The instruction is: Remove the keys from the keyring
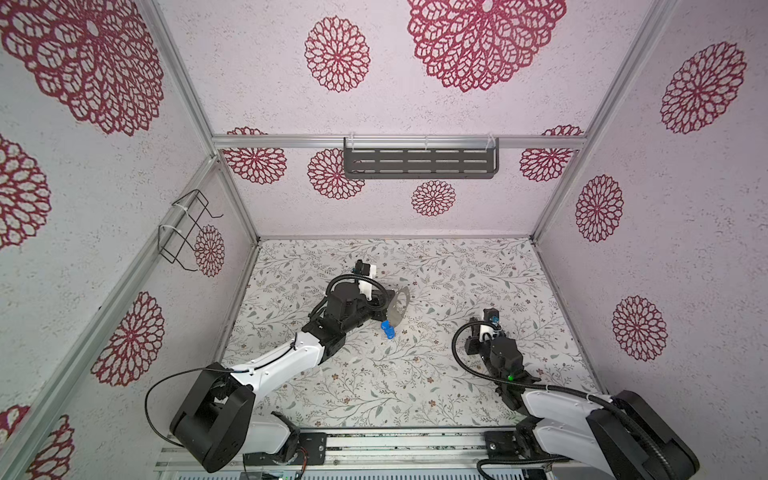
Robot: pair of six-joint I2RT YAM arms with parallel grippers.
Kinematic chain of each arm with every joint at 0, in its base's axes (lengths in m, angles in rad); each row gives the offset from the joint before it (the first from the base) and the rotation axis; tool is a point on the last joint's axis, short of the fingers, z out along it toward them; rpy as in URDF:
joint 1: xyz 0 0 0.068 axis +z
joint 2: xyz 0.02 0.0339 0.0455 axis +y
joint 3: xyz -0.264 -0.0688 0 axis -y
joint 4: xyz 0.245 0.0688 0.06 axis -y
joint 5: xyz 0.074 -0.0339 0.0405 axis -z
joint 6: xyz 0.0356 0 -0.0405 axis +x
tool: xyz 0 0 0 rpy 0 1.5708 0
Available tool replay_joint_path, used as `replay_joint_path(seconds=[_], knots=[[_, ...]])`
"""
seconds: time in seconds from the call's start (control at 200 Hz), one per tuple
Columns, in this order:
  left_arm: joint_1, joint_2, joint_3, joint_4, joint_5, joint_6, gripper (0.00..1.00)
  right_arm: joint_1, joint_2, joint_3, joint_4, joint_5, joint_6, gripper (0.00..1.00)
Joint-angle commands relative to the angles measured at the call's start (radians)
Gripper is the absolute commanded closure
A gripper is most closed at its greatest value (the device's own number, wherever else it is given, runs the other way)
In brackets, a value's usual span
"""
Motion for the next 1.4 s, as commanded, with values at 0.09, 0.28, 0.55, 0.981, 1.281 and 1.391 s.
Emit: replay_joint_path(seconds=[0.09, 0.28, 0.55, 0.981, 1.281, 1.391], knots=[[-0.046, 0.099, 0.110, 0.072, -0.150, -0.033, 1.00, 0.000, 0.034, 0.098, 0.100, 0.078, 0.053, 1.00], [-0.046, 0.271, 0.282, 0.163, -0.094, -0.066, 1.00, 0.000, 0.017, 0.097, 0.076, 0.196, 0.076, 1.00], [-0.016, 0.397, 0.182, 0.416, -0.058, -0.243, 1.00, 0.000, 0.019, 0.101, 0.059, 0.223, 0.073, 1.00], [0.083, 0.229, -0.023, 0.090, -0.154, -0.154, 0.78, -0.001, 0.036, 0.131, 0.015, 0.199, 0.074, 1.00], [0.078, -0.018, -0.029, -0.399, -0.652, 0.055, 0.03, -0.002, 0.070, 0.134, 0.024, 0.224, 0.057, 1.00], [0.076, -0.069, -0.062, -0.483, -0.783, 0.104, 0.03, -0.001, 0.083, 0.154, -0.003, 0.192, 0.064, 1.00]])
